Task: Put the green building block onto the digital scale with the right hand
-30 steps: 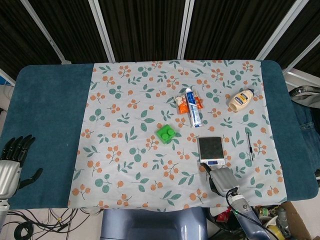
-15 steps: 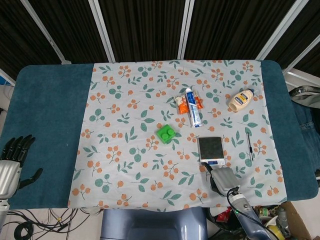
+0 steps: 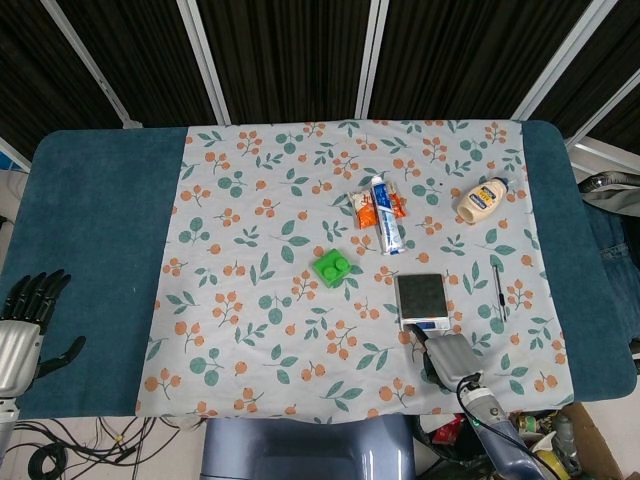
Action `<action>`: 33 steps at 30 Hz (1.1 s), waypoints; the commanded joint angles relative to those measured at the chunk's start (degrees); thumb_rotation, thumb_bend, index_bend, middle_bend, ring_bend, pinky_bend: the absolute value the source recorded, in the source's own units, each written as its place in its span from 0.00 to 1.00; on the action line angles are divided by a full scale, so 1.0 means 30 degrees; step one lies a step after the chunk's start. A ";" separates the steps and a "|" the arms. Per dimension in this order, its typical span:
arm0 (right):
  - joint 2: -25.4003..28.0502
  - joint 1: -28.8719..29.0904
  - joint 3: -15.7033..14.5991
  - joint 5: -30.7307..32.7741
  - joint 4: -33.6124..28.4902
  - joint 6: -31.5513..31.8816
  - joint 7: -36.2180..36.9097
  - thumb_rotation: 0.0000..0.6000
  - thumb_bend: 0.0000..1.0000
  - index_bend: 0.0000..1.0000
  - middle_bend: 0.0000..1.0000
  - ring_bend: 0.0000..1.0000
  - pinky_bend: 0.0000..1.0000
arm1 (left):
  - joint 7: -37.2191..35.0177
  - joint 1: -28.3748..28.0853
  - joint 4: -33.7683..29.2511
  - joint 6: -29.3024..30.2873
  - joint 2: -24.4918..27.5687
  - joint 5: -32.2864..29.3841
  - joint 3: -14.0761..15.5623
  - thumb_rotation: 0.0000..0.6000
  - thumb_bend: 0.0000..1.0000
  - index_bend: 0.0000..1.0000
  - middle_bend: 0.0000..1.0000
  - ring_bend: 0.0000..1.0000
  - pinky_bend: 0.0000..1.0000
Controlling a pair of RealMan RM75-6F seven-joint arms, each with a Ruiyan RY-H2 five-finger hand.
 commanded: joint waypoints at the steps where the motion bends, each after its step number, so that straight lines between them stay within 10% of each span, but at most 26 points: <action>1: -0.0024 0.0003 0.0002 -0.0001 0.0017 0.0024 0.0030 1.00 0.82 0.14 0.83 0.87 0.88 | 0.0003 -0.0001 -0.0006 -0.0004 0.0006 0.0003 0.0003 1.00 0.26 0.00 0.05 0.04 0.03; 22: -0.0156 0.0094 -0.0202 0.0199 0.0052 -0.0017 -0.0196 1.00 0.82 0.15 0.83 0.87 0.88 | -0.0018 -0.0006 -0.0009 -0.0017 0.0018 -0.0008 0.0003 1.00 0.26 0.00 0.05 0.04 0.03; 33: -0.0265 0.0177 -0.0310 0.0324 0.0141 -0.0122 -0.0402 1.00 0.82 0.32 0.83 0.87 0.88 | 0.0006 -0.0004 -0.0019 -0.0023 0.0016 -0.0029 -0.0004 1.00 0.26 0.00 0.05 0.04 0.03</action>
